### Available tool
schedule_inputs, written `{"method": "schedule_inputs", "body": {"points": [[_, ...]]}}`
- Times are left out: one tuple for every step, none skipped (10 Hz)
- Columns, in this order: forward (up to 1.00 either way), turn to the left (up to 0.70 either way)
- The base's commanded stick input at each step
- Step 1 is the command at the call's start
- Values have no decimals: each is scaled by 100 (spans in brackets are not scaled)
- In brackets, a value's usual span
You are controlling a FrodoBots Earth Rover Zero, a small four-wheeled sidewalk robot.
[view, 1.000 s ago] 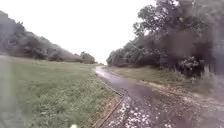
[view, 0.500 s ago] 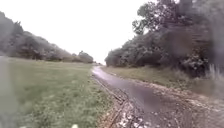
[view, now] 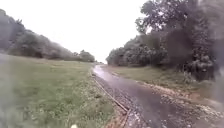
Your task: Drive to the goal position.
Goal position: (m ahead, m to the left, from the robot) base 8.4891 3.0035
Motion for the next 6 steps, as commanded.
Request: {"method": "schedule_inputs", "body": {"points": [[70,0],[70,0],[70,0],[70,0],[70,0],[70,0]]}}
